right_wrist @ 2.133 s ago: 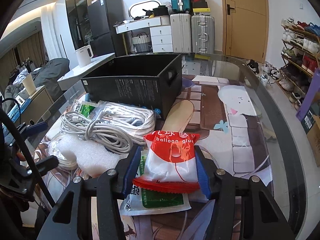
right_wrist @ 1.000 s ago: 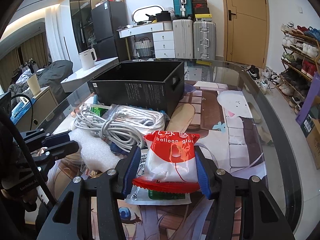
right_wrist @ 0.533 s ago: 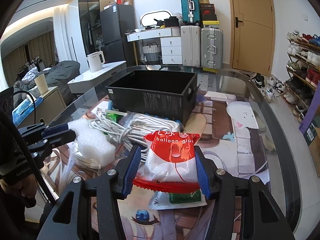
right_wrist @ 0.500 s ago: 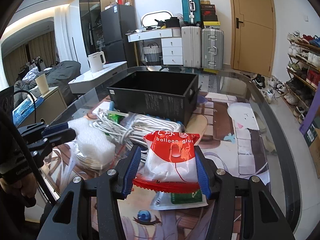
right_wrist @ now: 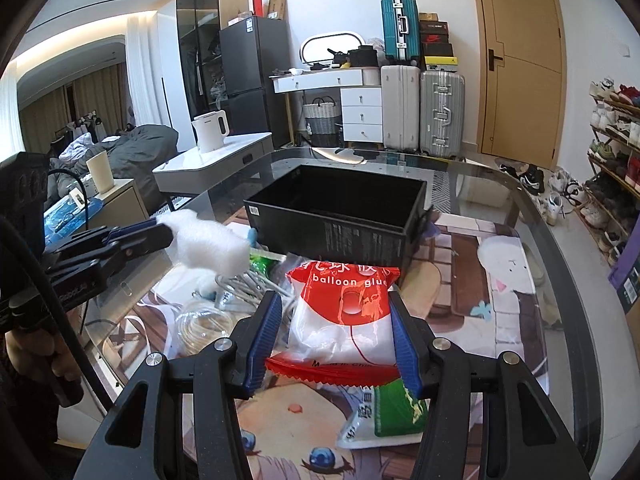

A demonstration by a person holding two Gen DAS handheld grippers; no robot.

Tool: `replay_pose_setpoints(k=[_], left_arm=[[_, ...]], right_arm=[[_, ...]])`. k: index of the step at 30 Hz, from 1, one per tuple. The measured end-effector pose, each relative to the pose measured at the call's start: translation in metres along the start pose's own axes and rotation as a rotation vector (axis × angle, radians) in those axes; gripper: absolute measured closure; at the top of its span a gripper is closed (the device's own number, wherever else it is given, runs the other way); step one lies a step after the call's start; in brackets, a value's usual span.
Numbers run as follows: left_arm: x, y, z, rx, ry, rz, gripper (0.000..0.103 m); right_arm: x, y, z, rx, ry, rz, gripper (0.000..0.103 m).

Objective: Organize soft objects
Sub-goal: 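Carry the foam sheet and glue bag over the black box with both grippers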

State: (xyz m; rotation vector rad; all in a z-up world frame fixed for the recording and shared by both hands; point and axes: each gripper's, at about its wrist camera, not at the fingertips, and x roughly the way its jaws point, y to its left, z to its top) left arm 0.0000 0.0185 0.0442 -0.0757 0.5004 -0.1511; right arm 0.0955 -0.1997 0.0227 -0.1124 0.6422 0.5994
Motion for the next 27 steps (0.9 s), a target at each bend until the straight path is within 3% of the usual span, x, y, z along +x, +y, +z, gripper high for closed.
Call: replay_pose_setpoints(k=[16,27], left_arm=[[0.034,0.000,0.033,-0.002,-0.008,0.085,0.086],[0.063,0.005,0.054,-0.012,-0.007,0.092,0.086]], right_arm=[[0.012,-0.003,0.037,-0.025,-0.035,0.026,0.050],[0.030,-0.010,0.057,-0.025,-0.025,0.022,0.050]])
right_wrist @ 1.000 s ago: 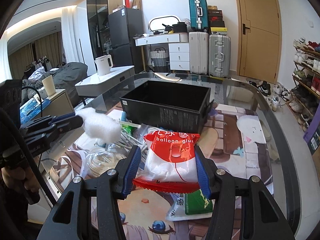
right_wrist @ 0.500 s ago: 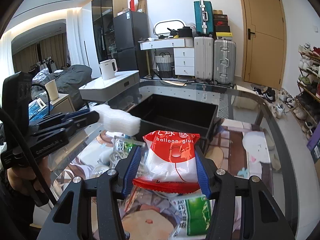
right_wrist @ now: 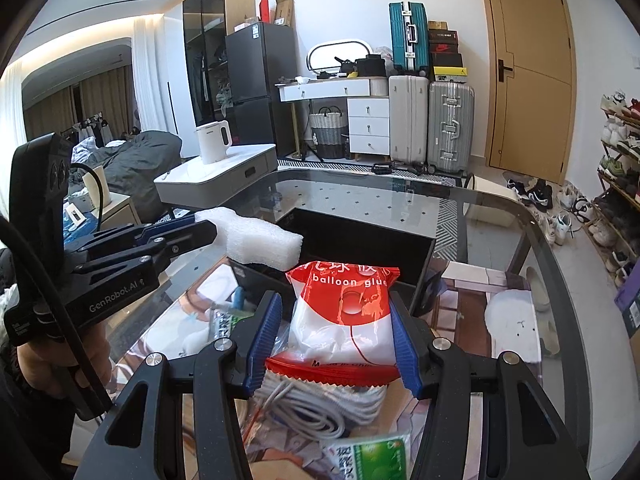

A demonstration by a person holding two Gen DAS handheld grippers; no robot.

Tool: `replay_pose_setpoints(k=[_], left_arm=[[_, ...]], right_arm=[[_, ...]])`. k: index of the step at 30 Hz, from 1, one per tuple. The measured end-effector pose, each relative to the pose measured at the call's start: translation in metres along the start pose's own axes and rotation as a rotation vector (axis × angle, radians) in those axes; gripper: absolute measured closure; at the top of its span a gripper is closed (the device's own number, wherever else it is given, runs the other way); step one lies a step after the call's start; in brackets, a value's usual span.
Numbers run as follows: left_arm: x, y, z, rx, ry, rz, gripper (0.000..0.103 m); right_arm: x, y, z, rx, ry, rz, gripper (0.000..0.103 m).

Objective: Organize soft objects
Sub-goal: 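Carry the foam sheet and glue bag over the black box with both grippers, then open both grippers to drop the foam and glue bag into the box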

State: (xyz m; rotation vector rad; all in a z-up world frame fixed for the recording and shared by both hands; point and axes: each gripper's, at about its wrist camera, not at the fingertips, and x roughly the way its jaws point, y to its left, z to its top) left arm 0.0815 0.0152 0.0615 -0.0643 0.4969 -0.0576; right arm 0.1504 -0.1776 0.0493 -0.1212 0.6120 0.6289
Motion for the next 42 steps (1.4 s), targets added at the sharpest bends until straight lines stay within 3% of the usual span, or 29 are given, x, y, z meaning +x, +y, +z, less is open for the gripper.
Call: replay_pose_setpoints(k=[18,34,35,36,38,40,41,42], left_arm=[[0.038,-0.002,0.010,0.027,0.016,0.004,0.086],[0.070,-0.012,0.002,0.055,0.095,0.021,0.083],[0.070,-0.011,0.002,0.050,0.098,0.021,0.077],[0.069,-0.010,0.001,0.045,0.099,0.020,0.064],[0.066,-0.011,0.002,0.041,0.090,0.007,0.048],[0.060,-0.012,0.000,0.051,0.084,0.032,0.046],[0.059,-0.011,0.000,0.050,0.088,0.033,0.040],[0.056,-0.010,-0.002,0.043,0.092,0.027,0.024]], right_arm=[[0.038,-0.012,0.017,-0.018,0.044,-0.005,0.050],[0.071,-0.024,0.024,-0.035,0.061,-0.014,0.049],[0.072,-0.025,0.024,-0.038,0.056,-0.020,0.048],[0.070,-0.024,0.025,-0.041,0.051,-0.022,0.043],[0.063,-0.023,0.024,-0.042,0.031,-0.028,0.030],[0.056,-0.024,0.023,-0.035,0.010,-0.034,0.017],[0.050,-0.026,0.023,-0.022,-0.001,-0.036,0.013],[0.046,-0.026,0.021,-0.014,-0.009,-0.035,0.006]])
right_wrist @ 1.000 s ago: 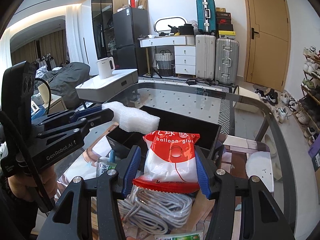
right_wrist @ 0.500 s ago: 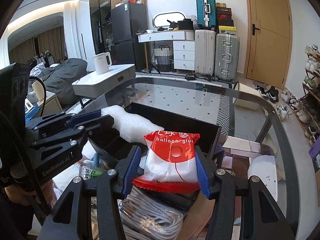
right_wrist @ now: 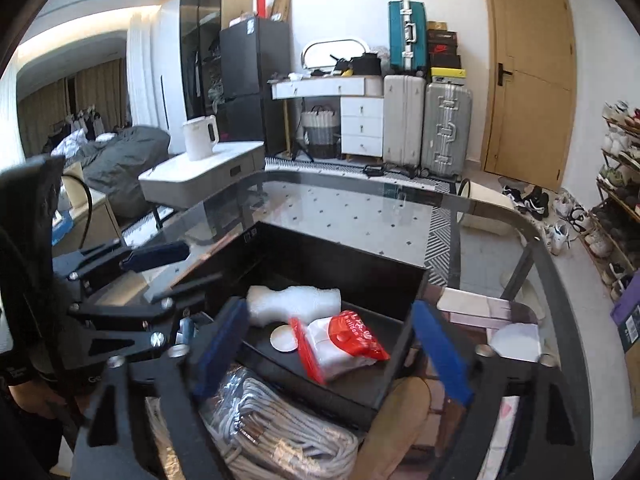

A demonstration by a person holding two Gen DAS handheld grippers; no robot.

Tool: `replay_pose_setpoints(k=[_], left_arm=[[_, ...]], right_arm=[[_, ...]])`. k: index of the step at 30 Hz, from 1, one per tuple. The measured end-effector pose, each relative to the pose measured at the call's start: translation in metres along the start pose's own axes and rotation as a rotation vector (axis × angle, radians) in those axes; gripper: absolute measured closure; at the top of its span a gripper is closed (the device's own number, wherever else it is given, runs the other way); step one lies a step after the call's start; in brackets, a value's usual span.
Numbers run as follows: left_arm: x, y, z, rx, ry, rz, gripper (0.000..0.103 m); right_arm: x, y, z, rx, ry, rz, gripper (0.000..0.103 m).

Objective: Organize soft objects
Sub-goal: 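Open both grippers to drop the foam and glue bag into the box, then move both grippers back toward the remaining items on the mat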

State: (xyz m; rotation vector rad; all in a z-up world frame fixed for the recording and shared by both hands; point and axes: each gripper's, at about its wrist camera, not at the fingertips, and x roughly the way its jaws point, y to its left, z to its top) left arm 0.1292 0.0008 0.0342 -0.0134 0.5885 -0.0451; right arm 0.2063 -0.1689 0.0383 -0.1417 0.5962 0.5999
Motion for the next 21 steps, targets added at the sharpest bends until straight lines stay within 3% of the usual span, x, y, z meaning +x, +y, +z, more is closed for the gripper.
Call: replay_pose_setpoints(k=[2,3,6,21], left_arm=[[-0.007,0.003,-0.002,-0.018,-0.018,0.002,0.003],[-0.015,0.005,-0.005,-0.033,-0.042,0.001,0.000],[-0.025,0.010,-0.009,-0.044,-0.041,-0.025,0.000],[-0.070,0.022,-0.046,-0.054,-0.028,0.007,0.000]], right_arm=[[-0.009,-0.002,-0.001,0.015,-0.013,0.000,0.002],[-0.015,-0.003,-0.004,0.025,-0.015,0.006,0.001],[-0.025,-0.003,-0.010,0.042,-0.010,0.015,0.001],[-0.067,0.006,-0.058,0.061,0.030,-0.017,0.001]])
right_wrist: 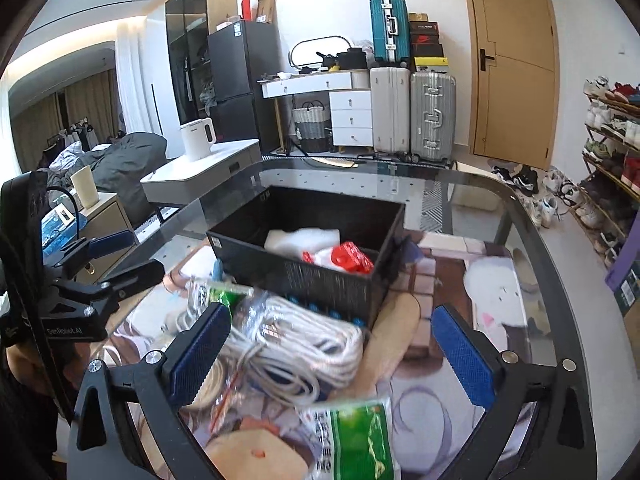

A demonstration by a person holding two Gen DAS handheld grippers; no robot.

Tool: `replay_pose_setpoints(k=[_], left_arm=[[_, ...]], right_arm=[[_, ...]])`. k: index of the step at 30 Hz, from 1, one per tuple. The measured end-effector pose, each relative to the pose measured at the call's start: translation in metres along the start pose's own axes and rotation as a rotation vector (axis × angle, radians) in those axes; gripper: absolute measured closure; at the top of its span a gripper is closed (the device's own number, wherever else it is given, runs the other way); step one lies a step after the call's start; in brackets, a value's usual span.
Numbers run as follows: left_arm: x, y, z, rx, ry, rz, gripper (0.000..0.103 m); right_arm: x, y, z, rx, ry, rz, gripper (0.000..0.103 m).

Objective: Organize soft objects
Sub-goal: 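Move both grippers back toward the remaining items on the mat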

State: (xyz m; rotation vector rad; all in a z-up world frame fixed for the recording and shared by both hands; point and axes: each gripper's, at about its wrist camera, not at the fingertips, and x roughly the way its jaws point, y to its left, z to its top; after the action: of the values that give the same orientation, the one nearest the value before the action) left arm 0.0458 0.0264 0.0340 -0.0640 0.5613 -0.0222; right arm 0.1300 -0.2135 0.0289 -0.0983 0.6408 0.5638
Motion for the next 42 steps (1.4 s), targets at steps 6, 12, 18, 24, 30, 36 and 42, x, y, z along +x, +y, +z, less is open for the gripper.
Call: replay_pose_setpoints(k=[6,12,18,24,30,36,42], left_arm=[[-0.006,0.003,-0.013,-0.009,0.021,0.002,0.000],[-0.011,0.002,-0.023,-0.004,0.027,-0.002,0.000],[-0.014,-0.002,-0.034,0.008,0.048,0.000,0.000],[-0.014,-0.011,-0.042,0.034,0.069,-0.008,0.000],[-0.010,-0.018,-0.049,0.037,0.093,-0.021,0.000],[-0.005,-0.025,-0.053,0.041,0.126,-0.047,0.000],[0.001,-0.030,-0.060,0.050,0.169,-0.074,0.000]], right_arm=[[-0.008,-0.007,-0.021,0.022,0.034,-0.026,0.001],[-0.011,-0.011,-0.037,0.028,0.057,-0.053,0.001],[-0.012,-0.011,-0.047,0.032,0.073,-0.050,0.001],[-0.009,-0.010,-0.053,0.031,0.089,-0.046,0.001],[-0.004,-0.011,-0.061,0.033,0.114,-0.049,0.001],[0.001,-0.015,-0.067,0.047,0.157,-0.044,0.001],[0.007,-0.016,-0.074,0.047,0.184,-0.024,0.001]])
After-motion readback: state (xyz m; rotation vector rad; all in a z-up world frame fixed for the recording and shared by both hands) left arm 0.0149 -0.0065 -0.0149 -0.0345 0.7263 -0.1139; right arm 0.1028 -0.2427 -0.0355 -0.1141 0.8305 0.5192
